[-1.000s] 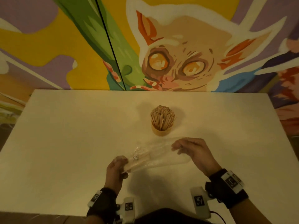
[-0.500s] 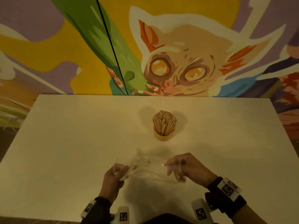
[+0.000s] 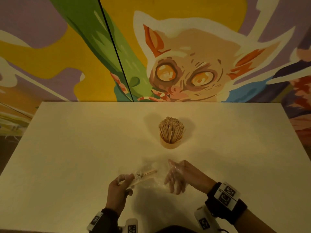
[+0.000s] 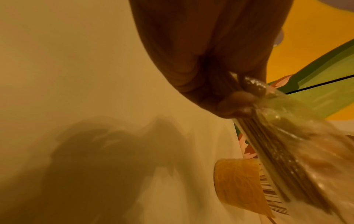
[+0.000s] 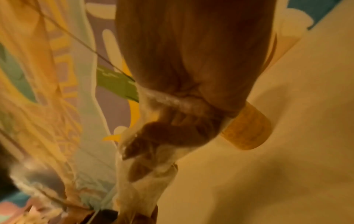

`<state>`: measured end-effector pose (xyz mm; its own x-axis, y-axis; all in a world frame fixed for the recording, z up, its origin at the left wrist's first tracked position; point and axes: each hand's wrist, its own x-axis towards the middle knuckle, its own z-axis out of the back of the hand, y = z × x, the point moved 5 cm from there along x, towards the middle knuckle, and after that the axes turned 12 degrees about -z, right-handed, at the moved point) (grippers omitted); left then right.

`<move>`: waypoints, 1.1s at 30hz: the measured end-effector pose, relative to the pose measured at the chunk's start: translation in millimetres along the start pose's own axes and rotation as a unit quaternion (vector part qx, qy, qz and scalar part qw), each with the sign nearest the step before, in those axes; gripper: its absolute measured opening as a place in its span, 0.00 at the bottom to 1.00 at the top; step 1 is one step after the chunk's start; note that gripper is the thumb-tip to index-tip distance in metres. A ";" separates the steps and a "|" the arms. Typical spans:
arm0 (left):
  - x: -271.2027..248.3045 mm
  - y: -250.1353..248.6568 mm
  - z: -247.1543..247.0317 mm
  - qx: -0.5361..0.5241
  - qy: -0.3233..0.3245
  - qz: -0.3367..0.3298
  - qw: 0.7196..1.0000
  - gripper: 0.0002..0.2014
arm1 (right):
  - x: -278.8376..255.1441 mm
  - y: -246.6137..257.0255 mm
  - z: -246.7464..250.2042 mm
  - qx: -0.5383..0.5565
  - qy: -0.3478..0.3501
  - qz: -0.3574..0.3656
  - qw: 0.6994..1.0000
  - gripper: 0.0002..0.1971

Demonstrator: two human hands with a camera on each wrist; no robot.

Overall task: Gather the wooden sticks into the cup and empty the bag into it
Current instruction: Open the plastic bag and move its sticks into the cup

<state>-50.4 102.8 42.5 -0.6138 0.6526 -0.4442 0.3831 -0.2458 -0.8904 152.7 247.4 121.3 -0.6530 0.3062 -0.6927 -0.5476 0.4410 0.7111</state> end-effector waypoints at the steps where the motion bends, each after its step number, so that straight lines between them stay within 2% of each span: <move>1: -0.3 -0.7 -1.5 -0.003 -0.001 -0.001 1.000 0.07 | 2.6 -1.3 -1.6 -0.014 0.013 -0.002 1.000 0.36; 4: -1.7 -0.5 -3.7 -0.007 -0.016 -0.004 1.000 0.08 | 3.9 -0.7 -2.5 0.021 0.065 0.020 0.997 0.16; 7: -2.4 1.6 -1.9 -0.014 -0.030 0.000 0.999 0.09 | 3.6 -0.4 1.8 0.039 0.050 0.034 0.997 0.27; 11: -4.6 -0.8 -6.8 -0.018 0.003 0.011 1.000 0.09 | 5.1 0.5 6.4 0.013 -0.042 0.032 0.999 0.29; 14: -8.7 -7.2 -18.3 -0.003 0.036 -0.009 0.999 0.12 | 8.1 -1.4 0.9 0.003 -0.050 0.014 0.999 0.25; 18: -14.2 -18.9 -34.4 0.046 0.024 -0.078 0.996 0.14 | 15.7 -10.0 -10.2 -0.005 -0.050 0.003 0.999 0.17; 22: -24.0 -29.0 -53.1 0.058 0.027 -0.121 0.991 0.12 | 19.8 -16.5 -6.9 0.025 -0.102 0.028 0.994 0.06; 24: -30.0 -33.4 -64.0 0.079 0.066 -0.129 0.986 0.11 | 19.9 -20.6 -2.1 0.047 -0.153 0.032 0.987 0.07; 28: -33.2 -48.3 -79.8 0.136 0.124 -0.164 0.969 0.09 | 18.6 -31.1 2.5 0.172 -0.224 0.044 0.958 0.21; 31: -24.2 -59.4 -74.0 0.137 0.059 -0.189 0.971 0.10 | 17.4 -32.9 2.7 0.269 -0.201 0.059 0.940 0.21; 33: -20.8 -64.2 -71.5 0.137 0.026 -0.209 0.968 0.10 | 19.2 -33.1 -1.5 0.285 -0.169 0.052 0.942 0.19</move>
<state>-12.9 156.2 116.0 -0.6369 0.7698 -0.0411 -0.0929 -0.1296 -0.9872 157.5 237.5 84.6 -0.4315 0.5812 -0.6900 -0.0564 0.7460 0.6636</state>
